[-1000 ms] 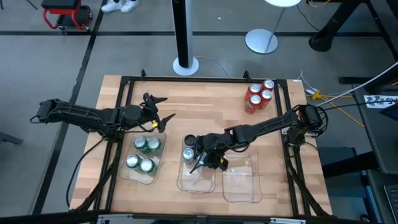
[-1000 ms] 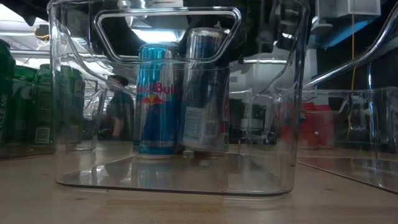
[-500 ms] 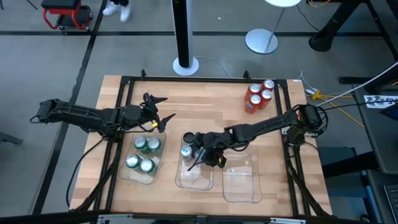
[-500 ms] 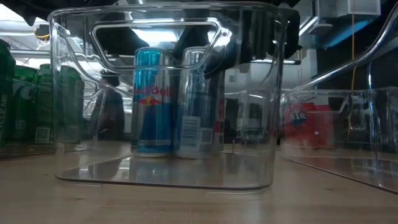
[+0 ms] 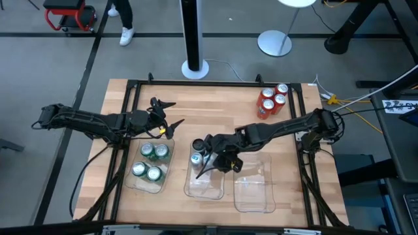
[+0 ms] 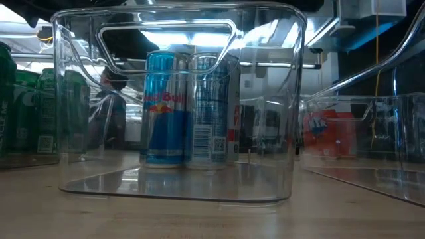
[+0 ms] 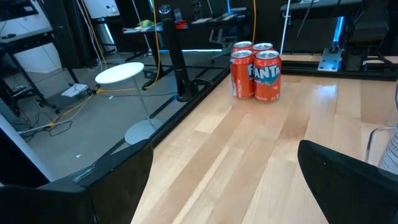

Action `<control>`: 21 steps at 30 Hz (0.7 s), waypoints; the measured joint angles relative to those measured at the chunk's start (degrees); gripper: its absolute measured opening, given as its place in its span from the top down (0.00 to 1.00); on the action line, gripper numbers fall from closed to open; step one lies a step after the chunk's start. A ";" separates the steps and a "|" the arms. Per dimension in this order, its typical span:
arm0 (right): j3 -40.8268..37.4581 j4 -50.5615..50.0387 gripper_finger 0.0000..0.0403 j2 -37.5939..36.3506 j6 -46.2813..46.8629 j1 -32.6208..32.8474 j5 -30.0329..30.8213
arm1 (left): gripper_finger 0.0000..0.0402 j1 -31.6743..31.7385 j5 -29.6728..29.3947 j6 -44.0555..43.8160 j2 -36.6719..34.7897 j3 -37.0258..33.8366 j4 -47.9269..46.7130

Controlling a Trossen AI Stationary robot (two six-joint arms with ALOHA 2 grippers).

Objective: Sort soda cans
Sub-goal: Put the bottom left orange soda can into the right transparent bin

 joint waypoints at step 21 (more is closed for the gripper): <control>5.98 -31.18 0.21 -13.35 5.49 -6.66 23.82 | 0.03 0.00 -0.01 -0.23 0.00 0.00 -0.27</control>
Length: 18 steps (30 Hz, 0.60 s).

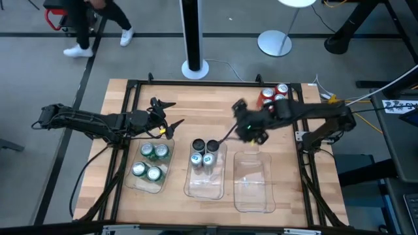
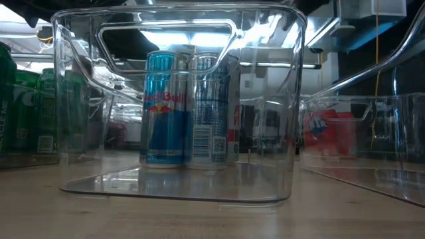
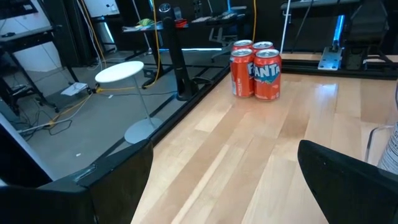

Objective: Sort soda cans
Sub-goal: Put the bottom left orange soda can into the right transparent bin

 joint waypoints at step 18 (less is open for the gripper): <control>-2.32 -16.94 0.21 -6.60 -4.81 -20.79 7.79 | 0.03 -0.03 -0.01 -0.19 0.00 0.00 -0.12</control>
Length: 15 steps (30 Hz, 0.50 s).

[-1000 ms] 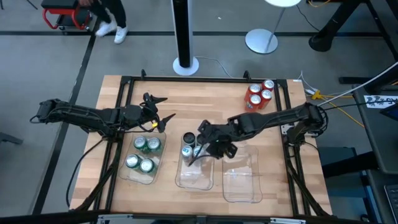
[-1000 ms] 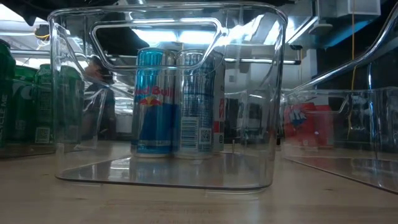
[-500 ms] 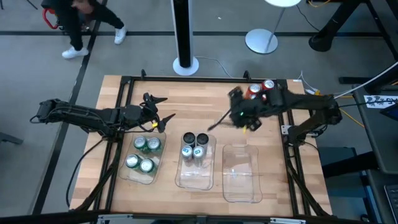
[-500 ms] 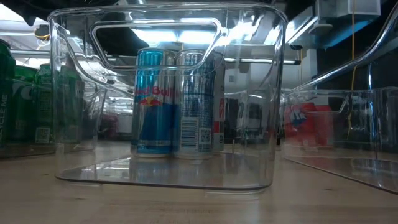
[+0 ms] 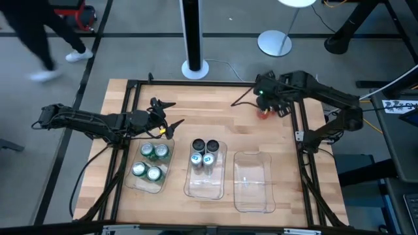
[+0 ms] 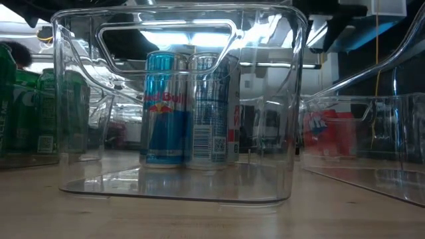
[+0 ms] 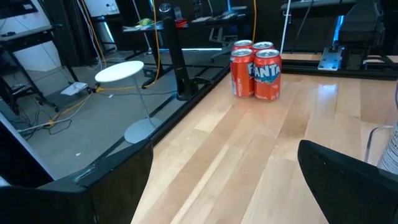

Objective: Sort soda cans
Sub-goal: Put the bottom left orange soda can into the right transparent bin

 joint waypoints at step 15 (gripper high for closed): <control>-0.86 2.95 0.08 2.46 -2.60 -8.03 -8.80 | 0.03 -0.04 0.01 -0.01 0.00 0.00 0.00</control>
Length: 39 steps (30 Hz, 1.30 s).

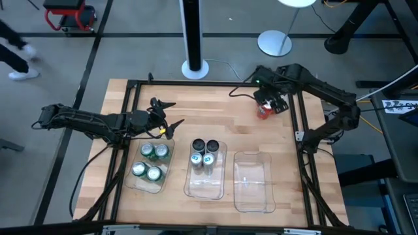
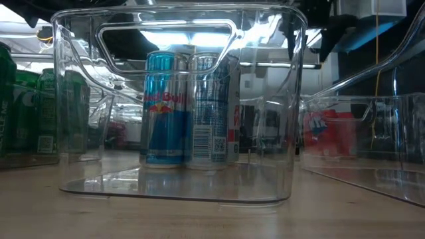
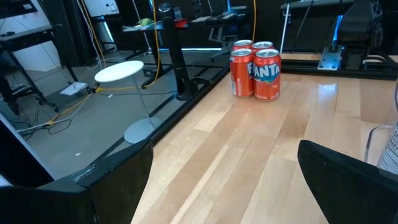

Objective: Sort soda cans
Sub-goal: Put the bottom left orange soda can into the right transparent bin

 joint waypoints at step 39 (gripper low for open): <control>-31.25 22.06 0.05 1.20 2.58 -10.68 -7.18 | 0.03 0.02 0.01 0.03 0.00 0.00 -0.05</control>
